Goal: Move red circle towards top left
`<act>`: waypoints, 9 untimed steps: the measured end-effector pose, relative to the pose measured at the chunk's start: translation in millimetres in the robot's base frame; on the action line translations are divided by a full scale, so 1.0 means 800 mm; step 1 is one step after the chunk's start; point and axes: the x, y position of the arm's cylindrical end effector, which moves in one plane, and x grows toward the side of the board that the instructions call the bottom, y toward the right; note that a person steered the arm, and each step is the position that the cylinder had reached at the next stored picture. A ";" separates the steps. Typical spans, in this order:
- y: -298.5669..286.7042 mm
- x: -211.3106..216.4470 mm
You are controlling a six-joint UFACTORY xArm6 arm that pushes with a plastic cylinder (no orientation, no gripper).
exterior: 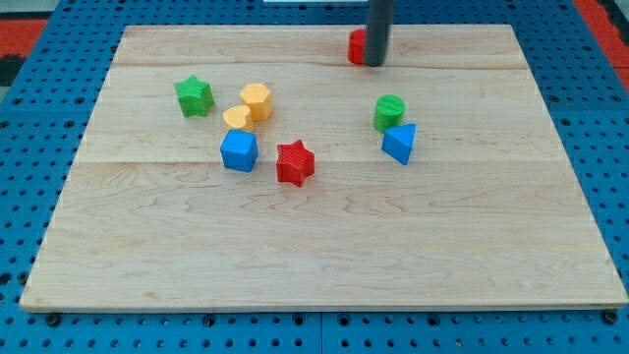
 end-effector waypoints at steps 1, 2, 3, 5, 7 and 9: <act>0.063 -0.001; 0.058 -0.039; -0.107 -0.041; -0.135 -0.073; -0.163 -0.083; -0.219 -0.068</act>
